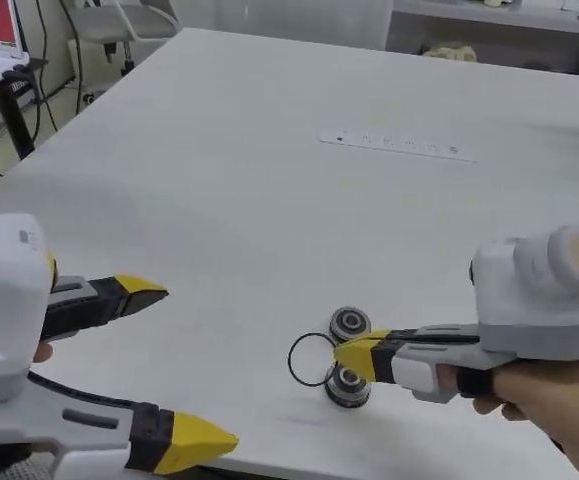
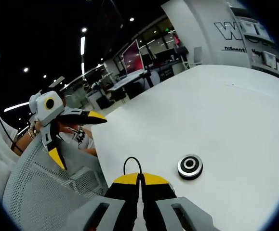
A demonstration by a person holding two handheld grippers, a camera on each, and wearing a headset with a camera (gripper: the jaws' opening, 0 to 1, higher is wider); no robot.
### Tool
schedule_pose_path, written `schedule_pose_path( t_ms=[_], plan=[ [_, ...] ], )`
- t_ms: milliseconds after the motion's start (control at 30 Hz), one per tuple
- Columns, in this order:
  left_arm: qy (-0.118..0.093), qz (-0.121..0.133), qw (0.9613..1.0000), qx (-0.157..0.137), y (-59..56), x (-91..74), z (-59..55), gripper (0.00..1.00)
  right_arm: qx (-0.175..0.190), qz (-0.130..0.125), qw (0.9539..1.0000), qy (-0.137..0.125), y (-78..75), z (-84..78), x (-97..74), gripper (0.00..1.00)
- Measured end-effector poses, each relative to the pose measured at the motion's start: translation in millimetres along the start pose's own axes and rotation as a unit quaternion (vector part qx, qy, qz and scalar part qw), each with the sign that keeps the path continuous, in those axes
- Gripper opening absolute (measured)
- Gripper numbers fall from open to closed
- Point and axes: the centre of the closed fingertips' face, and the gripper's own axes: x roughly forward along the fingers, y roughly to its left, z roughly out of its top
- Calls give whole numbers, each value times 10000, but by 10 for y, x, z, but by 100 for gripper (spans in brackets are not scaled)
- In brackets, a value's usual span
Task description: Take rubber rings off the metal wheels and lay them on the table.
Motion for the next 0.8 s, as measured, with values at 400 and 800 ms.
schedule_pose_path(
  t_ms=[400,800],
  plan=[
    [-5,-16,10000,8,-8,8,4,86,10,189,9998,-88,133,-37,114,0],
    [58,-25,10000,71,-10,12,-10,86,108,95,9997,196,142,-141,293,0]
  ],
)
